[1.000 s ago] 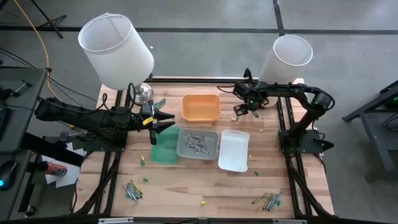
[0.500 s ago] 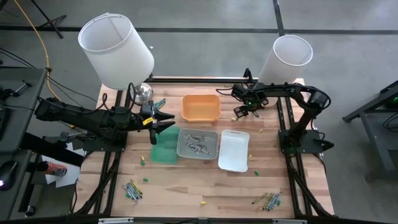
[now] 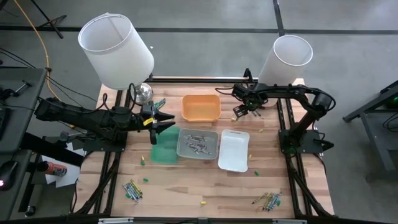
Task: Sort crayons
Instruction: Put the gray crayon into the yellow bin
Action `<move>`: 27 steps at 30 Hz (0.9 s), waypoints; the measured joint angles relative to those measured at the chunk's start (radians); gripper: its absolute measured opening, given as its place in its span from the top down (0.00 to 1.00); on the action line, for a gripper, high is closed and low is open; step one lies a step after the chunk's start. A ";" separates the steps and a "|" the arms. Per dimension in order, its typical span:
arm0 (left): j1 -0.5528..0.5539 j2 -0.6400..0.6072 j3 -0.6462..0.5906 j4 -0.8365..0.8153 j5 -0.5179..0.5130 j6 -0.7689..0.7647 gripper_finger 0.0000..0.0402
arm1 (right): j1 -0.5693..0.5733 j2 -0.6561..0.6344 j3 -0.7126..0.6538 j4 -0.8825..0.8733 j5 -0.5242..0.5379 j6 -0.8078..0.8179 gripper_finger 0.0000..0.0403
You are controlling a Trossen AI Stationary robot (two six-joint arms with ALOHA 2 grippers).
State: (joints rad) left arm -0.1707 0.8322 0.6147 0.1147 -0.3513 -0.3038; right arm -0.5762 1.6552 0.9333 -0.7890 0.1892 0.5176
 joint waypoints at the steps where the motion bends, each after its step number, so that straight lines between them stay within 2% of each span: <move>1: 0.000 0.000 0.000 -0.001 0.000 0.000 0.67 | -0.003 0.003 0.000 0.004 0.000 0.003 0.52; 12: 0.000 0.000 0.000 -0.021 0.000 0.000 0.67 | -0.013 0.029 0.000 0.008 0.012 0.039 0.52; 21: 0.000 0.000 0.000 -0.021 0.000 -0.009 0.67 | -0.019 0.103 0.006 0.016 -0.039 0.044 0.53; 24: 0.000 0.000 0.000 -0.021 0.000 -0.009 0.67 | -0.019 0.105 0.006 0.016 -0.060 0.017 0.60; 27: 0.000 0.000 0.000 -0.021 0.000 -0.009 0.67 | -0.018 0.107 0.005 0.008 -0.078 0.000 0.74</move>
State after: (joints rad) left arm -0.1709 0.8322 0.6147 0.0937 -0.3511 -0.3126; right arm -0.5938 1.7621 0.9386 -0.7812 0.1113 0.5174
